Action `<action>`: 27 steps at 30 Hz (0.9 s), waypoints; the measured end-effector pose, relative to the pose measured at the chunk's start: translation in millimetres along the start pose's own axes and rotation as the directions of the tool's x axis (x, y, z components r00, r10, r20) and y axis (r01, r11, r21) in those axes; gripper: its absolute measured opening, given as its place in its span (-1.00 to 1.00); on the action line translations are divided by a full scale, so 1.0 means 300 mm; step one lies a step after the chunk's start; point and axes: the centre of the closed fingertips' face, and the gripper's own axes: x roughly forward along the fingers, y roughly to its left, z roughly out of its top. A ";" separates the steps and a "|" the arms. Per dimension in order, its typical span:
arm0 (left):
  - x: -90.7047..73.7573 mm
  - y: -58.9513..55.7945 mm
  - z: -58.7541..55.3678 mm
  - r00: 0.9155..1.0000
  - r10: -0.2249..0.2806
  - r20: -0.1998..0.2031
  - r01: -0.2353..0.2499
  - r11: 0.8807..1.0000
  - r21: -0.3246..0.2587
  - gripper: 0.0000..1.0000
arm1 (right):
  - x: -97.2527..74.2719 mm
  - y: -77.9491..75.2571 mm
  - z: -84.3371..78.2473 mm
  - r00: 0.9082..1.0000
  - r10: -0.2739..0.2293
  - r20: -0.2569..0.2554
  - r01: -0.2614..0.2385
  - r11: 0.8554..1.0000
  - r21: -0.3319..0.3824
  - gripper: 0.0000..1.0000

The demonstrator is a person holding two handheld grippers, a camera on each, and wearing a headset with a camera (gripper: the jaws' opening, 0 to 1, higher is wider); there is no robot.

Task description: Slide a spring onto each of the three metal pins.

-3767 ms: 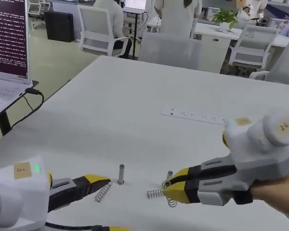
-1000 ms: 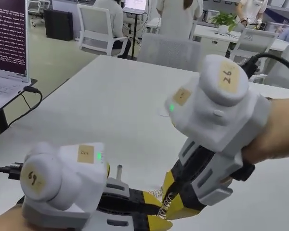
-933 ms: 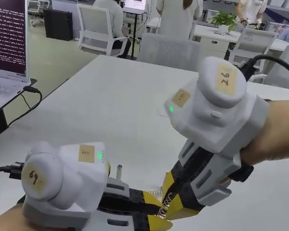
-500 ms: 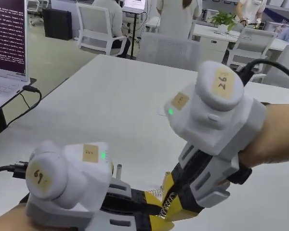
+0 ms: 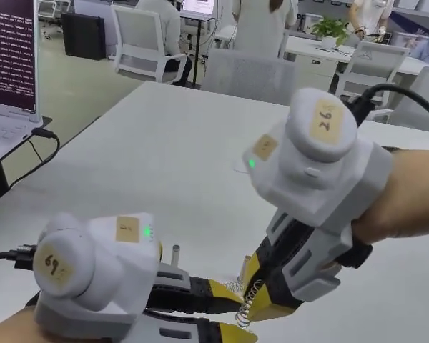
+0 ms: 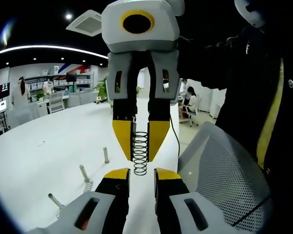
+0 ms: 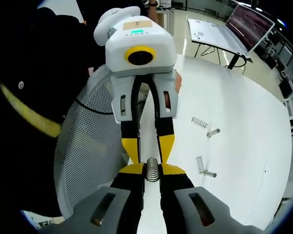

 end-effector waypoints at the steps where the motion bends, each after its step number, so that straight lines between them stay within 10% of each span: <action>1: -0.002 0.001 -0.001 1.000 -0.001 0.001 0.001 1.000 -0.003 -0.73 | -0.003 -0.001 -0.004 1.000 -0.001 -0.001 0.001 1.000 0.003 -0.83; 27: -0.160 0.113 -0.069 0.985 0.163 0.056 -0.157 0.982 -0.105 -0.18 | -0.094 -0.087 -0.141 0.994 -0.107 0.000 0.106 0.987 0.124 -0.83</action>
